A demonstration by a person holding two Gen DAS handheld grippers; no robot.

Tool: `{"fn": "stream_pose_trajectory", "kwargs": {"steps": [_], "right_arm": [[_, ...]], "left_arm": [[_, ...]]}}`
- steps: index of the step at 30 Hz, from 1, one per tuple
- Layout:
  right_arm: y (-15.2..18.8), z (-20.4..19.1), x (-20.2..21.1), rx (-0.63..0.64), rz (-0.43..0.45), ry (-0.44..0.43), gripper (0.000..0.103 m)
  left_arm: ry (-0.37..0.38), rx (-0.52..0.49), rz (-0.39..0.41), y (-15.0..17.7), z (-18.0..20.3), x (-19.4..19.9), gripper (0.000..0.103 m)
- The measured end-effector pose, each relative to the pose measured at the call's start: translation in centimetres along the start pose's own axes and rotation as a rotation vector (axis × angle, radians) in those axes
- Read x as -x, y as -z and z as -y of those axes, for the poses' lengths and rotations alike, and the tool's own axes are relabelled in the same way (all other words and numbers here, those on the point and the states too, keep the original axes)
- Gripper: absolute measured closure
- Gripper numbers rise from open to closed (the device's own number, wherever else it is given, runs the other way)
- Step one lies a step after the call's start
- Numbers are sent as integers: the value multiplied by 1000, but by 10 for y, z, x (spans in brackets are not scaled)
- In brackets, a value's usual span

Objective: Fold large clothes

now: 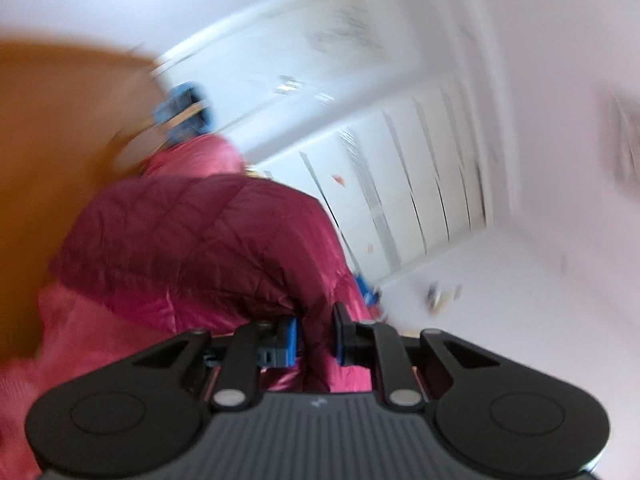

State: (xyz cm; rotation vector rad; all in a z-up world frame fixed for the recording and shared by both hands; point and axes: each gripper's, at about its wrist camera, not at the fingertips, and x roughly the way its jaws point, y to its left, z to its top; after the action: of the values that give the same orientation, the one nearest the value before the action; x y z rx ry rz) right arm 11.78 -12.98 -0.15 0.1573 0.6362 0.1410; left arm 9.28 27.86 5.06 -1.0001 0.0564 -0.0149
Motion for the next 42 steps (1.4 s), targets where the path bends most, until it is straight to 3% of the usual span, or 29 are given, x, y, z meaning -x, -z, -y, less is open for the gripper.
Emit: {"fn": "stream_pose_trajectory", "kwargs": {"steps": [8, 12, 14, 17, 19, 21, 22, 28, 32, 37, 42], "right_arm": [[-2, 17, 9, -48, 31, 0, 0], [-2, 24, 14, -86, 45, 0, 0], [-2, 30, 17, -109, 53, 2, 0], [-3, 41, 21, -144, 62, 8, 0], [-3, 47, 22, -171, 68, 16, 0], [-4, 54, 24, -197, 74, 19, 0], [-4, 58, 25, -209, 77, 17, 0], [-9, 71, 23, -256, 106, 14, 0], [-12, 79, 21, -277, 119, 24, 0], [-11, 89, 18, -324, 129, 32, 0], [-12, 89, 13, -331, 135, 42, 0]], "left_arm": [[33, -502, -184, 57, 87, -24, 89], [46, -774, -331, 110, 115, -37, 88], [53, -855, -406, 129, 119, -48, 88], [45, -859, -484, 138, 115, -62, 85], [41, -853, -518, 150, 115, -60, 66], [37, -847, -544, 154, 117, -58, 25], [37, -845, -548, 162, 122, -45, 20], [40, -805, -618, 184, 134, -23, 16], [33, -718, -669, 180, 134, -6, 13], [17, -688, -758, 183, 131, 8, 8], [-83, -689, -865, 199, 118, 12, 7]]}}
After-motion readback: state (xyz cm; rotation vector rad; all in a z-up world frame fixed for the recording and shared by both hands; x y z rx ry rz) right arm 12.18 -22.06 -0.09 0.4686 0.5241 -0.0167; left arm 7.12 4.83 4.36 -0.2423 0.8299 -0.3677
